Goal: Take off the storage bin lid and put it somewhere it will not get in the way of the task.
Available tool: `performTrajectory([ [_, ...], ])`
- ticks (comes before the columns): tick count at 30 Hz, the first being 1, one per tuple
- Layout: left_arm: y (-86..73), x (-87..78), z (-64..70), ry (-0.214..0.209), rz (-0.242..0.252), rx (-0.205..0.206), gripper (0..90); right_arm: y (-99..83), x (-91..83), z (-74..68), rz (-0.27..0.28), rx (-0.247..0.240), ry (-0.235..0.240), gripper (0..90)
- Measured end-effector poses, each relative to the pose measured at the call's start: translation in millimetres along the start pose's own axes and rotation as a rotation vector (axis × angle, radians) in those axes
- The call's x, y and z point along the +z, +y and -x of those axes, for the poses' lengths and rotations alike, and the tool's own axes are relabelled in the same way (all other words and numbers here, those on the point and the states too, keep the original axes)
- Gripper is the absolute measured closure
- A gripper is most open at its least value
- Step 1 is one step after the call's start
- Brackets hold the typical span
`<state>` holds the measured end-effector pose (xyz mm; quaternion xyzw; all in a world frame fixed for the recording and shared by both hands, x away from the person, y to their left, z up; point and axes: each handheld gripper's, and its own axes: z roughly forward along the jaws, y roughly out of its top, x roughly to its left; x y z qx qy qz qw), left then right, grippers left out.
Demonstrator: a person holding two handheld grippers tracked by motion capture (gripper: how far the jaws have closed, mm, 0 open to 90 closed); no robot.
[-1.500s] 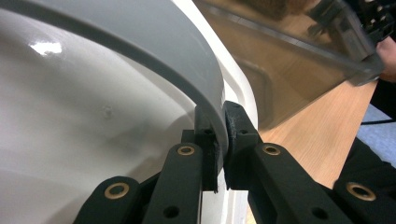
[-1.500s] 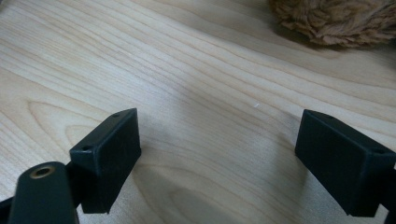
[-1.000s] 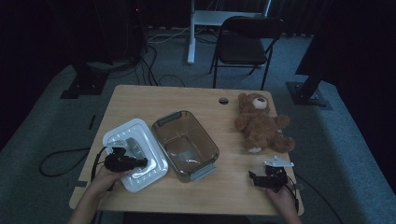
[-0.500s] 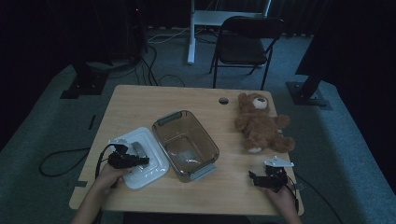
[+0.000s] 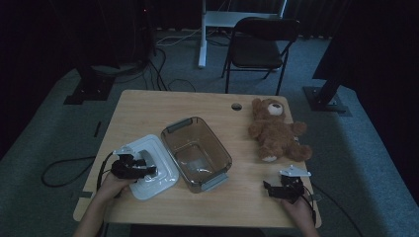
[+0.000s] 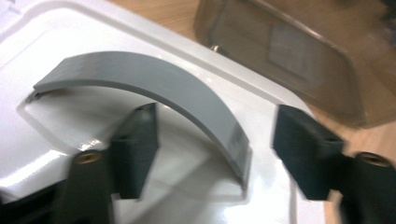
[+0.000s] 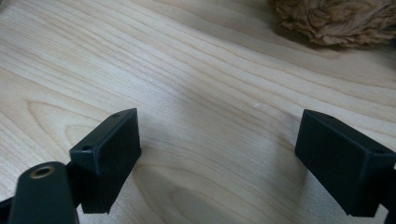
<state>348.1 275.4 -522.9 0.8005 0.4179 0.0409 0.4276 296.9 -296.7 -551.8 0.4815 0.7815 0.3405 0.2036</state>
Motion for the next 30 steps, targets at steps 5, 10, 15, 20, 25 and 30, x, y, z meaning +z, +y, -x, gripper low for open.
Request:
performTrajectory([
  [5,-1.6,-7.9,-1.5,0.051,0.001,-0.021,26.9,0.0,0.0,0.0,0.000,0.000,0.000,13.4],
  [10,-6.2,-17.8,-3.4,0.104,0.008,-0.055,18.4,0.0,0.0,0.0,0.000,0.000,0.000,13.4],
  [15,-10.3,-29.1,-1.1,0.161,0.017,-0.064,10.5,0.0,0.0,0.0,0.000,0.000,0.000,13.4],
  [20,-15.6,-39.9,1.0,0.208,0.043,-0.075,8.6,0.0,0.0,0.0,0.000,0.000,0.000,13.4],
  [25,-24.5,-47.3,1.0,0.227,0.049,-0.101,0.6,0.0,0.0,0.0,0.000,0.000,0.000,13.3],
  [30,-34.4,-52.5,1.0,0.299,0.050,-0.108,0.6,0.0,0.0,0.0,0.000,-0.001,0.000,13.3],
])
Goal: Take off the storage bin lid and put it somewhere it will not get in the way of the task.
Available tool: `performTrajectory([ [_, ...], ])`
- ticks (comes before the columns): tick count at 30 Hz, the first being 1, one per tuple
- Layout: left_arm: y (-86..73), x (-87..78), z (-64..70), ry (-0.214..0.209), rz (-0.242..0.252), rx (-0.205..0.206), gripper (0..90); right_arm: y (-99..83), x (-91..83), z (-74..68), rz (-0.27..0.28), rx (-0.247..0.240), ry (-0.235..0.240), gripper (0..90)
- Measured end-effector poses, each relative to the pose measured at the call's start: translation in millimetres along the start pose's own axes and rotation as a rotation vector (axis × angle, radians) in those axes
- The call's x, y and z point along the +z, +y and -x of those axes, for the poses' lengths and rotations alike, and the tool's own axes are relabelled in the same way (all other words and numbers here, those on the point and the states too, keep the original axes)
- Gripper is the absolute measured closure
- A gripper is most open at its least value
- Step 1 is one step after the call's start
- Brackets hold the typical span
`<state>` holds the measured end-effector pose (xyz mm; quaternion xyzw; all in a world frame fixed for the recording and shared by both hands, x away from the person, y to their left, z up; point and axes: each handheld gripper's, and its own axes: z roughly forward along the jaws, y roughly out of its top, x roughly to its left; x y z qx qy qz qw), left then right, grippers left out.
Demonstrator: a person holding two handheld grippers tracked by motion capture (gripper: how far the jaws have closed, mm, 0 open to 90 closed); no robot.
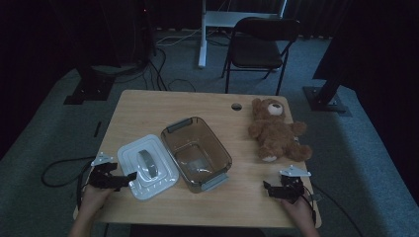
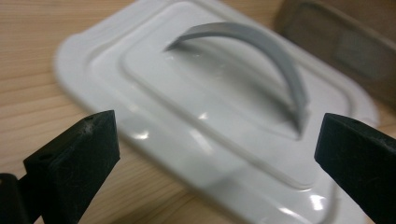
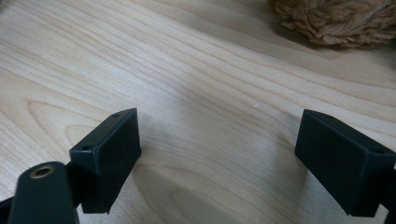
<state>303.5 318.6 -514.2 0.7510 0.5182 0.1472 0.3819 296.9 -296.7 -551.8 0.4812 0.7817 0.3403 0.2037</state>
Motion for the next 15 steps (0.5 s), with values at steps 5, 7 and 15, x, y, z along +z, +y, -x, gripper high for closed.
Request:
performTrajectory([
  [5,-10.4,-0.9,-1.8,0.075,-0.017,-0.001,0.6,0.0,0.0,0.0,0.000,-0.001,0.000,13.3],
  [7,-10.4,-0.9,-1.8,0.075,-0.017,-0.001,0.6,0.0,0.0,0.0,0.001,-0.001,0.000,13.3],
  [15,-24.4,-0.2,-10.2,0.300,-0.030,-0.045,0.7,-3.3,-6.5,4.1,0.053,0.018,0.005,13.3],
])
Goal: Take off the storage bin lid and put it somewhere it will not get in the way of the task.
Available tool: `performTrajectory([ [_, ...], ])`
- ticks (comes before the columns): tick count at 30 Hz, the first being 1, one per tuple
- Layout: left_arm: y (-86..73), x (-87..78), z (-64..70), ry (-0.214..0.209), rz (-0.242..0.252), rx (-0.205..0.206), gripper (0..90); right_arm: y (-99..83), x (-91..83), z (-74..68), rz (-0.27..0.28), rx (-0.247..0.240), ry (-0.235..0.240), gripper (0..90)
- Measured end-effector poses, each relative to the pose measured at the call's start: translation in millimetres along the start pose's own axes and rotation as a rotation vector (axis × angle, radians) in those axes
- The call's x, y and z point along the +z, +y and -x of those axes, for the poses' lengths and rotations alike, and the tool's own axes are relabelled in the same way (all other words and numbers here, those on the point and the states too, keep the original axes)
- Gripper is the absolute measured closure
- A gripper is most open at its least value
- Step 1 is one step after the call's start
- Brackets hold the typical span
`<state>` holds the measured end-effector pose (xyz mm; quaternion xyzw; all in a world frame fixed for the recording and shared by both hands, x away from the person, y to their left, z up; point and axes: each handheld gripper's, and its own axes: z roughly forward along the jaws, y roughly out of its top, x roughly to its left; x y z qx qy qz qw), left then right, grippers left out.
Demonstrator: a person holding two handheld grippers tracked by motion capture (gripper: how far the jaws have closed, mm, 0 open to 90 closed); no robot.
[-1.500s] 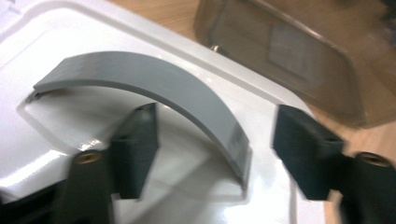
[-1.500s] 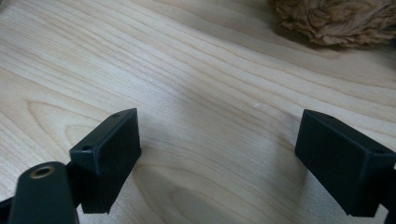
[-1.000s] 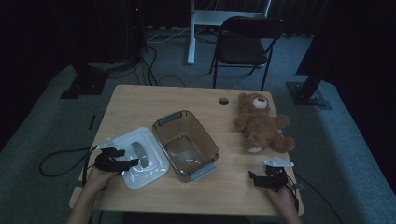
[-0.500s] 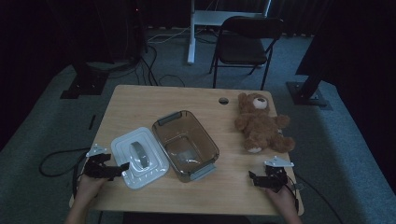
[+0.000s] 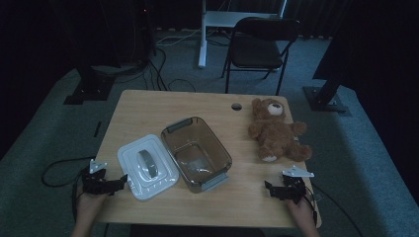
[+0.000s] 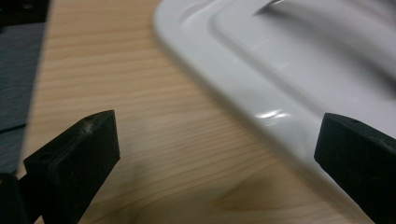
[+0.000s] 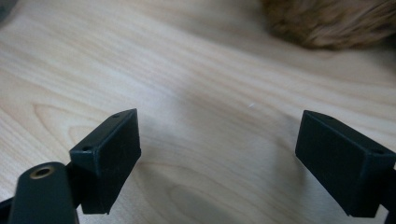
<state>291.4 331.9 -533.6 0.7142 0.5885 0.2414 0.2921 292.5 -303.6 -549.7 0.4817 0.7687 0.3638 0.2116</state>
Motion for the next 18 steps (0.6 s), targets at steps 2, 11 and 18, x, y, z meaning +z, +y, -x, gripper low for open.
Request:
performTrajectory([
  [2,-1.8,1.5,-2.5,0.031,-0.010,-0.024,0.7,2.1,-3.7,0.7,0.003,-0.009,-0.017,13.4],
  [11,-4.9,11.6,-3.0,0.046,-0.036,-0.031,1.0,21.6,-18.7,4.5,0.061,0.011,-0.027,13.9],
  [18,-5.2,13.2,-2.7,0.049,-0.021,-0.035,1.0,51.1,-25.7,11.5,0.141,0.035,-0.035,13.9],
])
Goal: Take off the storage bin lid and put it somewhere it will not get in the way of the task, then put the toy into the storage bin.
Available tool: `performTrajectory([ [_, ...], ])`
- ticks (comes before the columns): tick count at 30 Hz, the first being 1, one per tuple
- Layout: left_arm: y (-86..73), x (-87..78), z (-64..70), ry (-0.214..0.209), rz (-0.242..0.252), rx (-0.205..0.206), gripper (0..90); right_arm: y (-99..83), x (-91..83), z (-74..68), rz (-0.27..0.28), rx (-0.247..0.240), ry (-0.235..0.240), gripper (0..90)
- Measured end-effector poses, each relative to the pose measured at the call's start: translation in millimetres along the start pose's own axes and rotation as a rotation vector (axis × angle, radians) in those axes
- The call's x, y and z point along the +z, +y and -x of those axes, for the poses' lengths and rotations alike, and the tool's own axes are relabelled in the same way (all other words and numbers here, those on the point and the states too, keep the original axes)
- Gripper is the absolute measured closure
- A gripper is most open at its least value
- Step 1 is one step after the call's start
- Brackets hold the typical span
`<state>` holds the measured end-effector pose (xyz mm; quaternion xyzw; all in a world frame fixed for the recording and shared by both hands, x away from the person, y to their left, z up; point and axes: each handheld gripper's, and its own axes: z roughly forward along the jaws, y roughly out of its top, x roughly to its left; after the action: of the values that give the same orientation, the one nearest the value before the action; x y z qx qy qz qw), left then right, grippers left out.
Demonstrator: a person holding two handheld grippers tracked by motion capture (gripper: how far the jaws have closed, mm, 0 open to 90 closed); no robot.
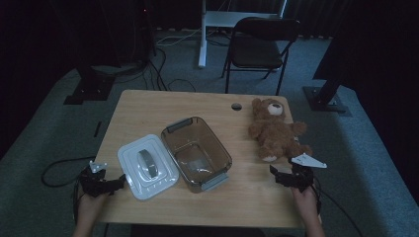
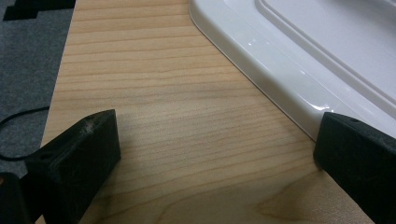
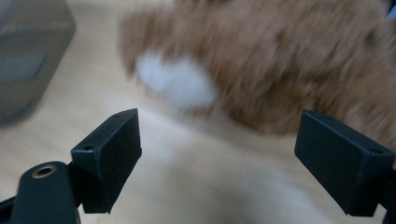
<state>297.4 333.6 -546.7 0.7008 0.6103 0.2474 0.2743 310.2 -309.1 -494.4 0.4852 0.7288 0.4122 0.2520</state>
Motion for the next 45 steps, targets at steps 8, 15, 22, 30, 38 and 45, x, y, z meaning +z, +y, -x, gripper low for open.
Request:
performTrajectory([
  [8,-0.1,0.1,0.1,0.000,0.002,-0.001,1.0,49.5,2.1,19.5,0.074,0.066,-0.066,12.6],
  [15,0.0,0.1,0.1,0.000,0.002,-0.001,1.0,75.5,23.0,45.5,0.061,0.135,-0.069,12.5],
  [22,0.4,0.6,0.8,0.003,0.003,-0.005,1.0,85.7,41.9,53.3,0.019,0.147,-0.080,12.5],
  [30,0.7,0.8,0.9,0.002,0.002,-0.004,1.0,86.6,66.3,60.2,-0.036,0.193,-0.080,12.5],
  [38,0.9,0.9,0.9,0.001,0.002,-0.003,1.0,83.6,90.6,58.5,-0.145,0.211,-0.115,12.2],
  [45,0.9,1.0,0.9,0.001,0.002,-0.003,1.0,85.8,96.2,56.2,-0.195,0.186,-0.144,11.1],
])
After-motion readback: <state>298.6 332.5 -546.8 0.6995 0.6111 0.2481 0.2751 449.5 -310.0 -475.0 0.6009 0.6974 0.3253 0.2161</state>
